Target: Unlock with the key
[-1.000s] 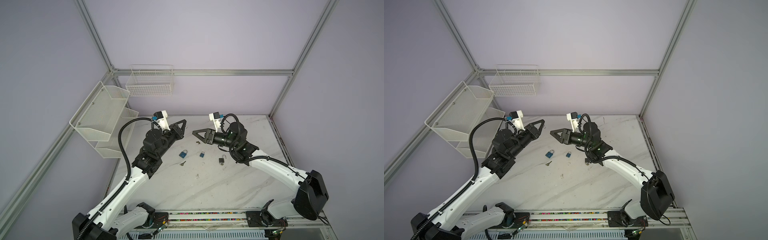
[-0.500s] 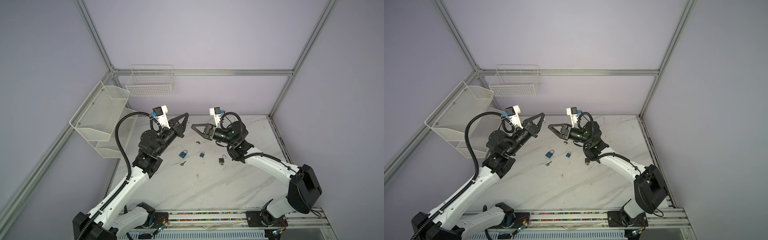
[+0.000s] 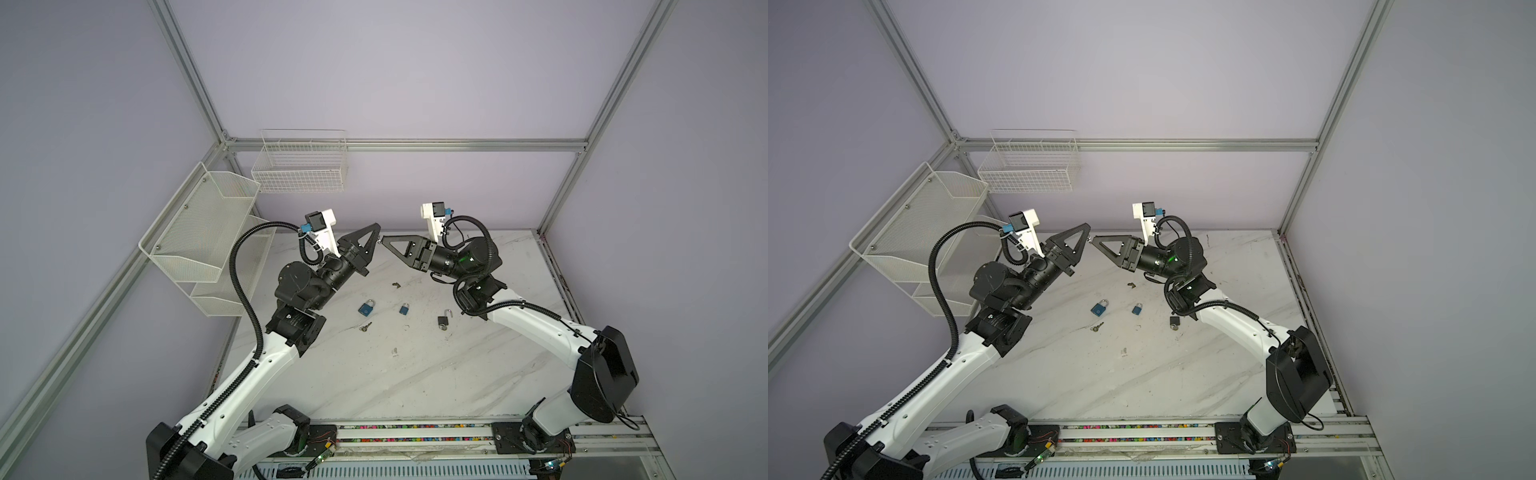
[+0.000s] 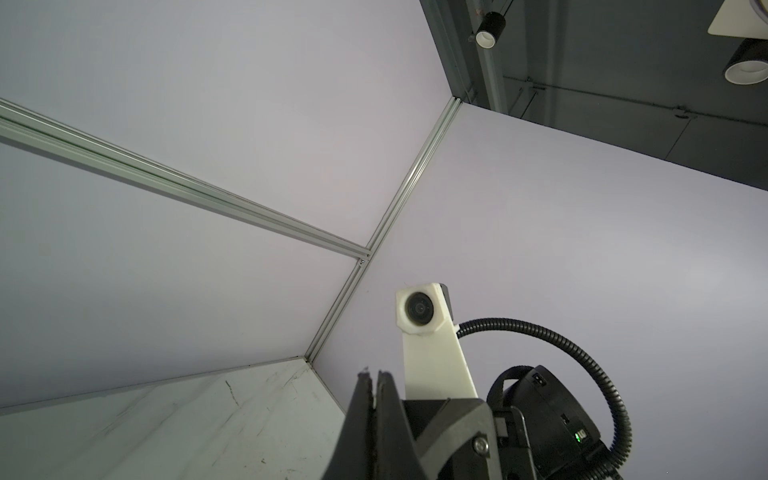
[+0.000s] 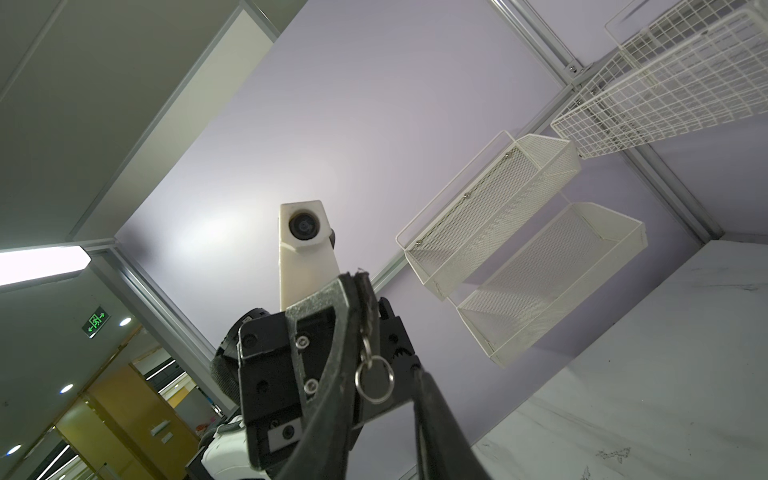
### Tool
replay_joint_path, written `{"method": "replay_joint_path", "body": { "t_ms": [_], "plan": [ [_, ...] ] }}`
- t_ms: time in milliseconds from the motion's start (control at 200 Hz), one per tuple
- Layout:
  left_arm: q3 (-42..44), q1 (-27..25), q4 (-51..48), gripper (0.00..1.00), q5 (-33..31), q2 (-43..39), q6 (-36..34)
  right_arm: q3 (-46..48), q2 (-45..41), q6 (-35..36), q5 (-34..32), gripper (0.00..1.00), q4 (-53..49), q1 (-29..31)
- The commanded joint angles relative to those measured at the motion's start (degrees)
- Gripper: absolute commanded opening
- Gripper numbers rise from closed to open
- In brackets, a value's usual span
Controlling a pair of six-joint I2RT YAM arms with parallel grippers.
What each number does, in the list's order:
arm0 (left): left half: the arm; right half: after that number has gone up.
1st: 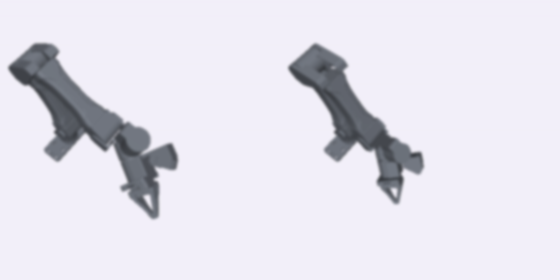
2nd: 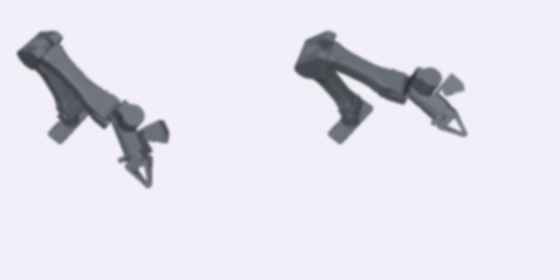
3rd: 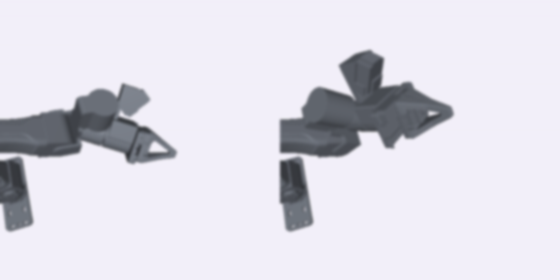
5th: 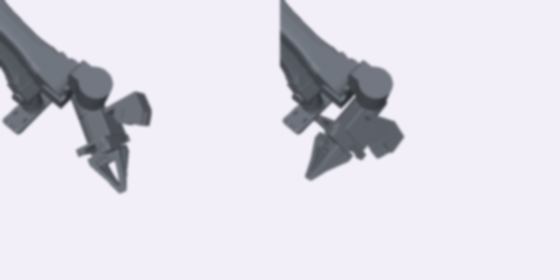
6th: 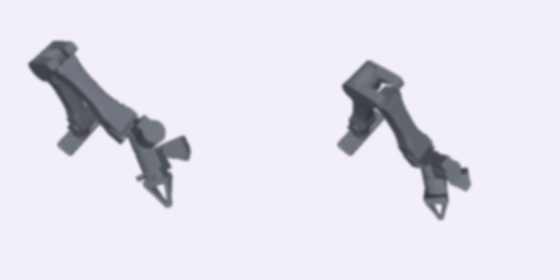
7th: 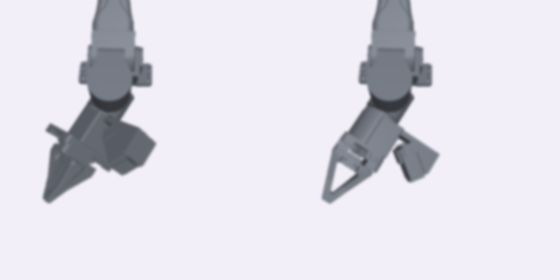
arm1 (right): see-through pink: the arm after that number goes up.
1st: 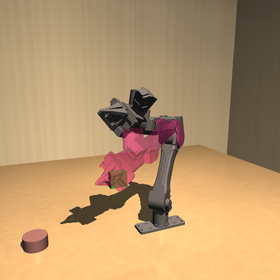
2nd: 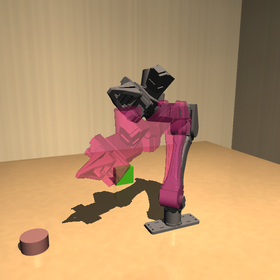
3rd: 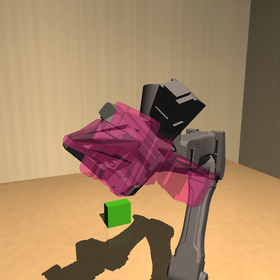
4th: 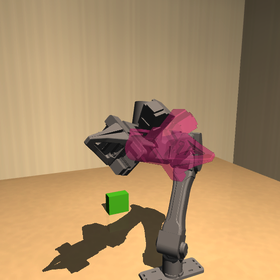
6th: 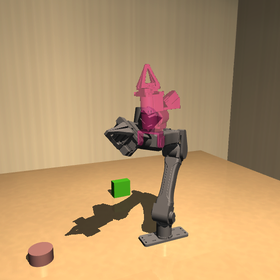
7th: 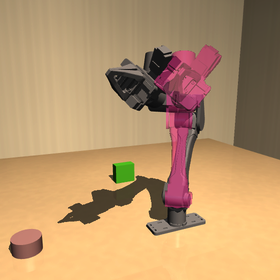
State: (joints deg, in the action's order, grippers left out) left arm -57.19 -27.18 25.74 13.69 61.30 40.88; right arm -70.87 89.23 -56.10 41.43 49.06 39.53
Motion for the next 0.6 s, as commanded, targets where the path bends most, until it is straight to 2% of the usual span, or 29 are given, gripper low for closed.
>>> {"method": "replay_joint_path", "body": {
  "t_ms": [0,595],
  "plan": [
    [0.71,-0.5,3.27,0.0,0.99,0.29,-0.72,-1.98,0.48,-2.77,1.36,0.27,3.63,0.28],
    [0.33,-1.52,5.01,0.0,0.48,1.43,0.11,-2.97,1.55,-2.42,1.64,0.19,2.19,0.73]
  ]
}}
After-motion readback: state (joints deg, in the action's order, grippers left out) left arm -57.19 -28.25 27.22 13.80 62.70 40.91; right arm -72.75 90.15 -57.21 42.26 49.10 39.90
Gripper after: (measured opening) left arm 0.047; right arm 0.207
